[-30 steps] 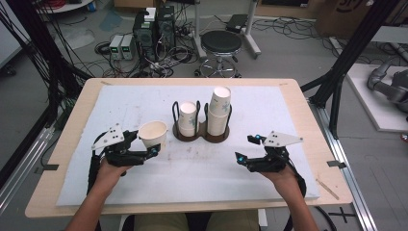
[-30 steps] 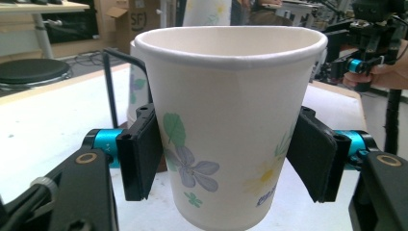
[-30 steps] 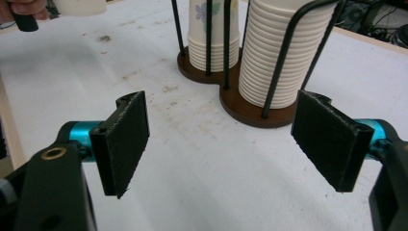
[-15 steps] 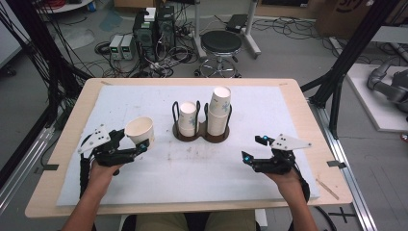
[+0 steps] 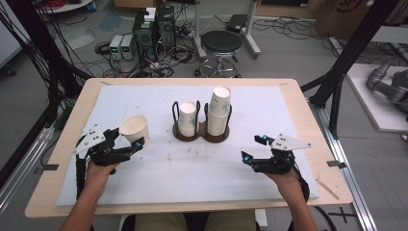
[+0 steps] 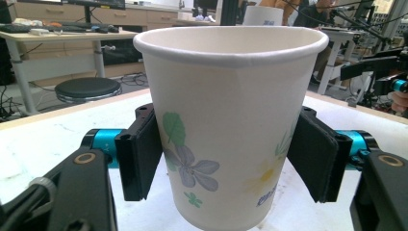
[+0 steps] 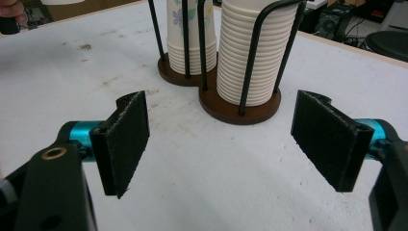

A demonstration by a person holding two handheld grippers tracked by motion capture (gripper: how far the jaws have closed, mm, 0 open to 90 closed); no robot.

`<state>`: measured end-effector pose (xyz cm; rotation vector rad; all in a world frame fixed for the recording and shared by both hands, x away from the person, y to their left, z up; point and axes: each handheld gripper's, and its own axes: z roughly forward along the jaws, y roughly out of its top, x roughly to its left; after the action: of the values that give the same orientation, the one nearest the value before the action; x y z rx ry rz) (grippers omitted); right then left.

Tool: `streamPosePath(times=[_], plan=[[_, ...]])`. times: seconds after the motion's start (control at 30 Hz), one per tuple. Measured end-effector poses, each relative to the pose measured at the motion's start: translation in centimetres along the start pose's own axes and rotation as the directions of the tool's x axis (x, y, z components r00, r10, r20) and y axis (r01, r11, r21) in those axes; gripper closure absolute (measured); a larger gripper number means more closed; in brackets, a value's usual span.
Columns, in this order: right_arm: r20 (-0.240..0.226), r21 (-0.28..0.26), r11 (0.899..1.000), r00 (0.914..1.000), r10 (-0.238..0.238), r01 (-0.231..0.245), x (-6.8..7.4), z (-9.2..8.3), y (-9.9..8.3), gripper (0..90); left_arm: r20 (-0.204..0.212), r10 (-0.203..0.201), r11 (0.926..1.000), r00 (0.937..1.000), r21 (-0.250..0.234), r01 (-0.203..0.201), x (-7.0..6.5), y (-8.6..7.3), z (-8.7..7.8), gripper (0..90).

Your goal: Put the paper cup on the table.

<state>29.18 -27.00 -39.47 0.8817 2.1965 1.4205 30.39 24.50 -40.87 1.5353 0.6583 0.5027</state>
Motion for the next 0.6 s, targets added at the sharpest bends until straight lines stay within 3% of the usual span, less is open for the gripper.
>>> streamPosePath(times=[0.17,0.33,0.43,0.6], plan=[[0.003,-0.007,1.0,1.0,0.003,-0.003,-0.1,0.0,0.0,21.7,-0.027,0.02,0.9997,0.9994,-0.013,-0.021,0.8,-0.6,-0.3,32.3],[0.0,-0.005,1.0,1.0,-0.004,0.004,0.0,-0.1,-0.1,21.7,-0.053,0.015,0.9999,0.9985,0.0,-0.015,1.6,-1.2,-0.2,32.4],[-0.001,-0.006,1.0,1.0,-0.009,0.009,0.0,-0.2,-0.3,21.7,-0.076,-0.018,0.9995,0.997,0.026,0.02,2.2,-1.6,0.1,32.3],[-0.001,-0.003,1.0,1.0,-0.003,0.003,-0.1,-0.2,-0.5,21.7,-0.115,-0.014,0.9963,0.9932,0.083,0.023,3.2,-2.3,0.8,32.3]])
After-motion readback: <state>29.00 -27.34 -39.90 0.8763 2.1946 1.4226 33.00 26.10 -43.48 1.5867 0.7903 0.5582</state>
